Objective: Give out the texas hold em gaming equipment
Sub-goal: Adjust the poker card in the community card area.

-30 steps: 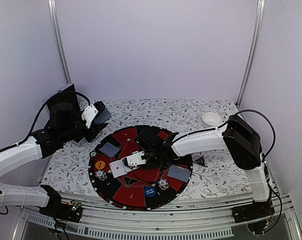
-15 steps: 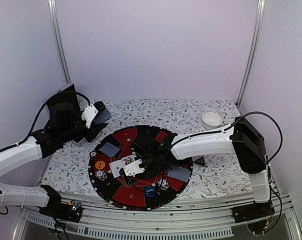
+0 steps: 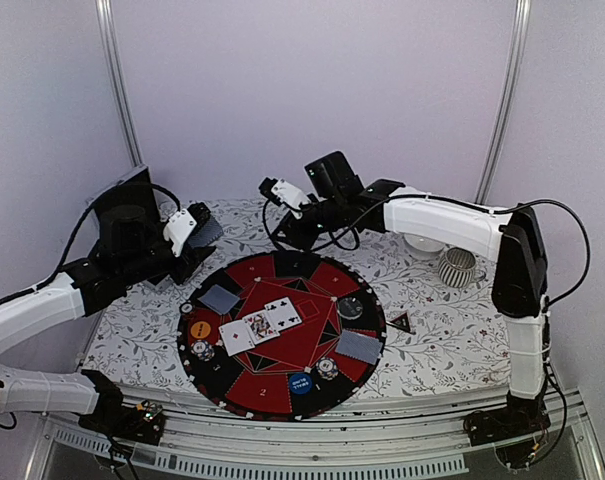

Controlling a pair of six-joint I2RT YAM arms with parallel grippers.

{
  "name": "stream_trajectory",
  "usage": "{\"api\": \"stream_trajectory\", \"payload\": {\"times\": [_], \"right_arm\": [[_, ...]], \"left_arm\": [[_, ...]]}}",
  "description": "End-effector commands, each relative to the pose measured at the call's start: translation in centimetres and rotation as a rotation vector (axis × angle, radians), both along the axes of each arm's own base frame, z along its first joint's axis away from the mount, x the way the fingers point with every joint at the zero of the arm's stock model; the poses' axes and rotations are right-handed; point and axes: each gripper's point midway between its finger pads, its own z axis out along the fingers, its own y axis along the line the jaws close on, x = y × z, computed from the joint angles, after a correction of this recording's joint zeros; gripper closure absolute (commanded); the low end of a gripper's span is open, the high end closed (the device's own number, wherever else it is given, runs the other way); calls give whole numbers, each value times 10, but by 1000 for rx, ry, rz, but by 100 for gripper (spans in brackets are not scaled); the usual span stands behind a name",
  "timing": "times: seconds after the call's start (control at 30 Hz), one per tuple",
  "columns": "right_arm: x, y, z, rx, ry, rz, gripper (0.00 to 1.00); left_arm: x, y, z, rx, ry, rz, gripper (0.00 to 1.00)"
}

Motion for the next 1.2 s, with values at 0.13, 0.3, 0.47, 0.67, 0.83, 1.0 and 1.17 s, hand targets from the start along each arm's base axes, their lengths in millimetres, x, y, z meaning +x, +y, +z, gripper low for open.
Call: {"api": "stream_trajectory", "payload": {"times": [0.13,0.3,0.47,0.67,0.83,1.0,1.17], "right_arm": [[37,26,-134,-33,338,-206,94],[36,39,-174,-59,408,-178,98],[26,29,-205,-139,453,-185,98],[-5,22,-227,-259,458,-133,98],[-24,20,-232,-340,423,-100,98],[-30,17,-227,-361,398,-106,98],[-30,14,-219,-364,392,-126,98]], "left_arm": [[6,0,15,-18,-34,7,57],[7,0,14,-14,-32,9,57],[7,0,14,-15,-32,7,57],[6,0,13,-15,-30,7,57],[6,0,14,-16,-29,7,57],[6,0,14,-16,-29,6,57],[6,0,13,-15,-29,5,57]]}}
